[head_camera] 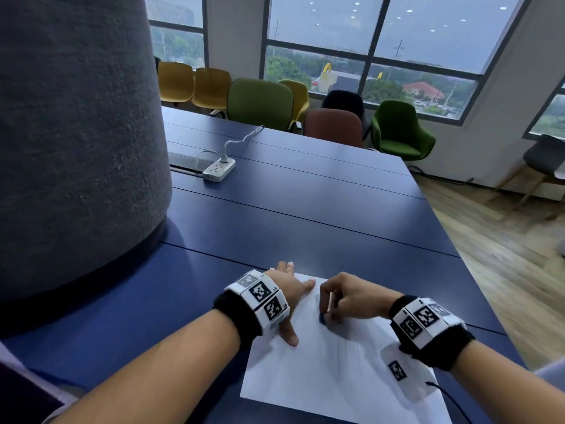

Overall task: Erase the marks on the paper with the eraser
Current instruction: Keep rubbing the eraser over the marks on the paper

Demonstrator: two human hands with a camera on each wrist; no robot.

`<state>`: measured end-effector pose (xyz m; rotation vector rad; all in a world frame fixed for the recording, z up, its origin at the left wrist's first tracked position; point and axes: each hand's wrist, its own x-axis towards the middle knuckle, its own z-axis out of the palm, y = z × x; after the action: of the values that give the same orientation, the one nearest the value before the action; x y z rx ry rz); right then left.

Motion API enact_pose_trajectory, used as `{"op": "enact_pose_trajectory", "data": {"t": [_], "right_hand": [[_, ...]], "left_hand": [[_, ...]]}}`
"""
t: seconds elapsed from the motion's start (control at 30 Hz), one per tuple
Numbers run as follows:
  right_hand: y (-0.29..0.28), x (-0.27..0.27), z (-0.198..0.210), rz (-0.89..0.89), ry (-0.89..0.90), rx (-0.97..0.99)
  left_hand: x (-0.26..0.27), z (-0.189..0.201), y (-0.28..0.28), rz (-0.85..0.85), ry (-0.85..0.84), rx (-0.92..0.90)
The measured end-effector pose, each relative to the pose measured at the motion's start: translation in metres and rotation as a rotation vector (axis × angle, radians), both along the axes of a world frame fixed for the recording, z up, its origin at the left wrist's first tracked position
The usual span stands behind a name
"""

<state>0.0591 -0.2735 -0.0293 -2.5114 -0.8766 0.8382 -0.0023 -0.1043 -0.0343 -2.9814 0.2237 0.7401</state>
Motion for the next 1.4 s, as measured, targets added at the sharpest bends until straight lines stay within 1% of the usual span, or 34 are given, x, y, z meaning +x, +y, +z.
{"op": "enact_pose_trajectory", "data": {"t": [0.1,0.13,0.17,0.27,0.3,0.33,0.43,0.5,0.57,0.63,0.7,0.77,0.83,0.87,0.93,1.0,1.03,1.07,1.17,1.2,1.23,1.33,1.37,1.4], "right_hand": [[0.004,0.011,-0.002,-0.163,-0.171,0.088],[0.004,0.01,-0.003,-0.197,-0.18,0.122],[0.003,0.005,-0.004,-0.182,-0.155,0.135],[0.003,-0.015,-0.004,-0.008,-0.005,0.065],[0.004,-0.016,-0.002,0.032,0.013,0.029],[0.005,-0.015,0.001,0.041,-0.005,0.008],[0.007,-0.002,0.003,-0.097,-0.122,0.072],[0.005,-0.005,0.001,-0.137,-0.117,0.124],[0.0,-0.021,-0.001,-0.042,-0.036,0.109],[-0.004,-0.036,0.001,0.093,0.041,0.017],[-0.006,-0.038,0.004,0.165,0.05,-0.073],[-0.005,-0.032,0.003,0.094,0.014,-0.027],[-0.006,-0.031,0.0,-0.028,-0.044,0.08],[-0.007,-0.035,-0.002,-0.047,-0.047,0.114],[-0.01,-0.049,-0.001,0.038,0.021,0.12],[-0.011,-0.059,0.002,0.158,0.108,0.036],[-0.009,-0.06,0.004,0.191,0.11,0.004],[-0.008,-0.056,0.003,0.182,0.086,0.002],[-0.005,-0.046,-0.002,-0.003,-0.053,0.114],[-0.006,-0.047,-0.003,-0.032,-0.061,0.142],[-0.008,-0.05,-0.004,-0.013,-0.031,0.145],[-0.011,-0.064,0.002,0.162,0.142,0.045],[-0.011,-0.063,0.004,0.193,0.144,0.014],[-0.009,-0.059,0.005,0.185,0.102,0.008]], "left_hand": [[0.0,0.001,0.001,0.0,0.003,0.003],[0.0,0.001,0.001,0.002,0.0,0.005],[0.0,0.001,0.001,0.003,-0.005,0.006],[0.001,-0.001,0.001,0.0,-0.004,0.011],[0.001,-0.001,0.001,-0.003,-0.002,0.014],[0.001,-0.001,0.0,-0.006,-0.002,0.014],[0.001,-0.001,0.001,-0.008,-0.002,0.013],[0.001,0.0,0.001,-0.002,-0.001,0.019],[0.002,0.0,0.0,0.002,0.015,0.019],[0.004,-0.001,-0.001,0.006,0.03,0.027],[0.004,-0.002,-0.001,0.007,0.029,0.029],[0.003,-0.003,-0.001,0.002,0.015,0.028],[0.002,-0.003,-0.001,0.005,0.006,0.029],[0.002,-0.003,-0.001,0.008,0.004,0.032],[0.002,-0.002,-0.001,0.012,0.009,0.03],[0.002,-0.002,-0.002,0.018,0.023,0.023],[0.002,-0.002,-0.002,0.018,0.025,0.022],[0.002,-0.002,-0.003,0.015,0.024,0.022],[0.001,-0.001,-0.002,0.014,0.013,0.026],[0.001,-0.001,-0.002,0.017,0.013,0.027],[0.001,-0.001,-0.002,0.021,0.015,0.026],[0.001,-0.001,-0.002,0.023,0.027,0.024],[0.0,-0.001,-0.003,0.02,0.027,0.026],[0.0,0.0,-0.003,0.016,0.026,0.028]]}}
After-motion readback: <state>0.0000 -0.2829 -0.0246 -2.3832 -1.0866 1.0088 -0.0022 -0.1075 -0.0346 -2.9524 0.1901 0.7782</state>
